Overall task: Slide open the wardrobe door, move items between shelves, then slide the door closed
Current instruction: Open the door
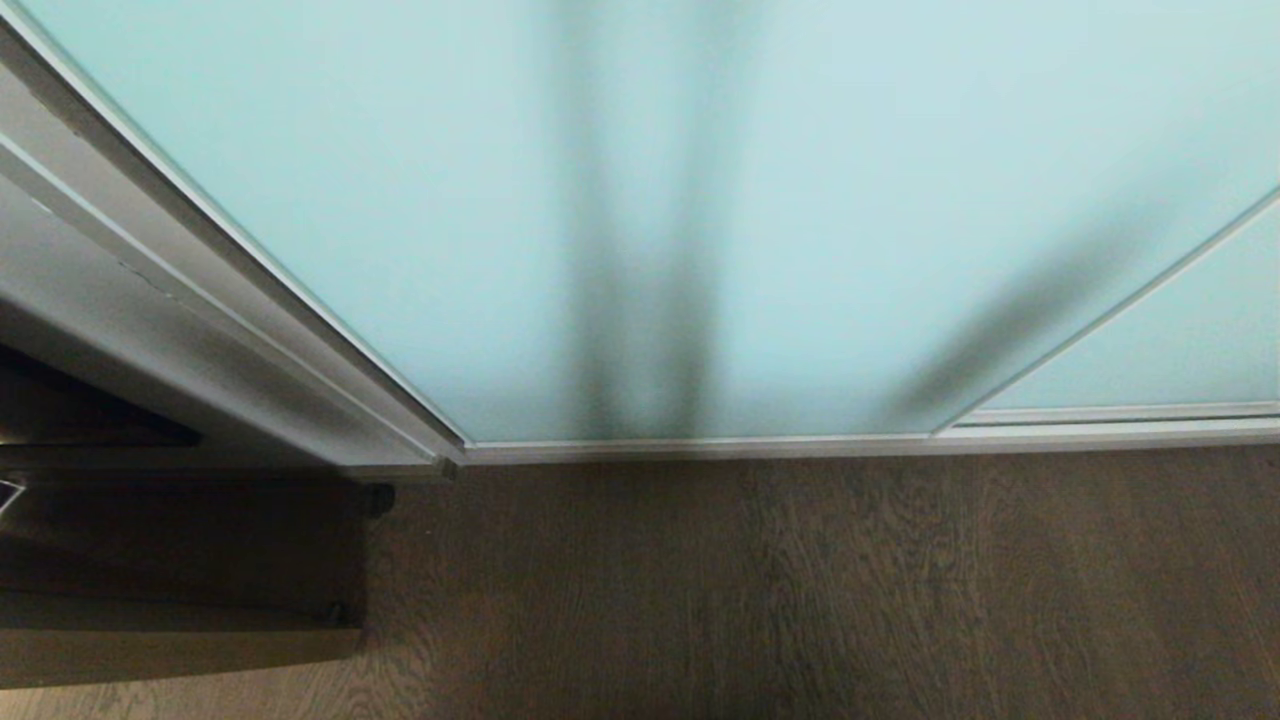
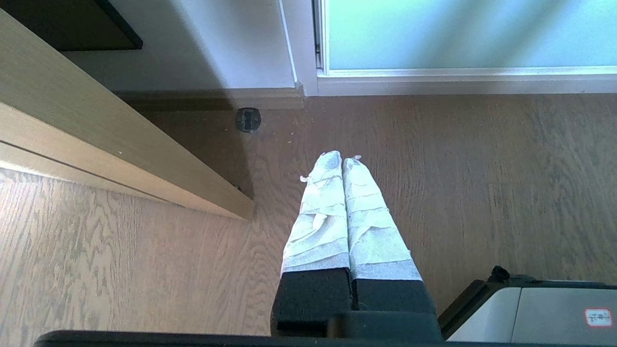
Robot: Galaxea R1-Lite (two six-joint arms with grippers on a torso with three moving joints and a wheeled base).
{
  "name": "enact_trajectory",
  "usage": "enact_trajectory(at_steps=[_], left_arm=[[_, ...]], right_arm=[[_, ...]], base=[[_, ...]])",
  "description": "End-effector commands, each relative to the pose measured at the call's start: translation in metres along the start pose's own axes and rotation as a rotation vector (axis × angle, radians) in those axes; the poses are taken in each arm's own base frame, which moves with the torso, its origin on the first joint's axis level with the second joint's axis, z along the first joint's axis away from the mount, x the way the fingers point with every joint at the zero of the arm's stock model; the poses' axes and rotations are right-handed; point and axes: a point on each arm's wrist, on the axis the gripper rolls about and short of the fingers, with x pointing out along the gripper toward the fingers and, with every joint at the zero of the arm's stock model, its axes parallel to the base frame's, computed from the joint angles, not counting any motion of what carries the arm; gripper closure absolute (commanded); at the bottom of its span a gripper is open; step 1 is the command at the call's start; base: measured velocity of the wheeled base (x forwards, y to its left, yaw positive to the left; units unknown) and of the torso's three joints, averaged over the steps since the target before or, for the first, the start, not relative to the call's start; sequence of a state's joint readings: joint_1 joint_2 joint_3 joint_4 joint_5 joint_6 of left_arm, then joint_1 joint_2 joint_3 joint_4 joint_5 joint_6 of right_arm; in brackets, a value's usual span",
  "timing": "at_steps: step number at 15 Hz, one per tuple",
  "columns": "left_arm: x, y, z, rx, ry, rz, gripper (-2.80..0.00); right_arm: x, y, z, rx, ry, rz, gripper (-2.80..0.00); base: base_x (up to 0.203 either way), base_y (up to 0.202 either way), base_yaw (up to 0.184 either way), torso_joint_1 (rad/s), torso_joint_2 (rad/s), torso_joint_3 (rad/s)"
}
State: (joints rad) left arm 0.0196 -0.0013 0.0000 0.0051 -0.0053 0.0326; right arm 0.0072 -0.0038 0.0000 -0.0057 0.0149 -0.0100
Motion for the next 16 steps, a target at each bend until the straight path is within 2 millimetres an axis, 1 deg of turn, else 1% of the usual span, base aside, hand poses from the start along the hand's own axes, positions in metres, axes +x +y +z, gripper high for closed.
enact_trajectory(at_steps=[1, 13, 16], left_arm=[[0.0002, 0.0000, -0.0003, 0.000, 0.003, 0.001, 0.00], [0.0002, 0.0000, -0.0005, 0.003, 0.005, 0.001, 0.00], [0.0001, 0.0001, 0.0001, -0.023, 0.001, 0.007, 0.00]], right_arm=[[0.0001, 0.0000, 0.0001, -0.001, 0.000, 0.001, 0.00], [0.0001, 0.0000, 0.0001, -0.001, 0.000, 0.001, 0.00], [0.0001, 0.0000, 0.0001, -0.001, 0.000, 0.002, 0.00]], base=[[0.000, 0.000, 0.000, 0.000, 0.00, 0.000], [0.000, 0.000, 0.000, 0.000, 0.00, 0.000], [0.000, 0.000, 0.000, 0.000, 0.00, 0.000]])
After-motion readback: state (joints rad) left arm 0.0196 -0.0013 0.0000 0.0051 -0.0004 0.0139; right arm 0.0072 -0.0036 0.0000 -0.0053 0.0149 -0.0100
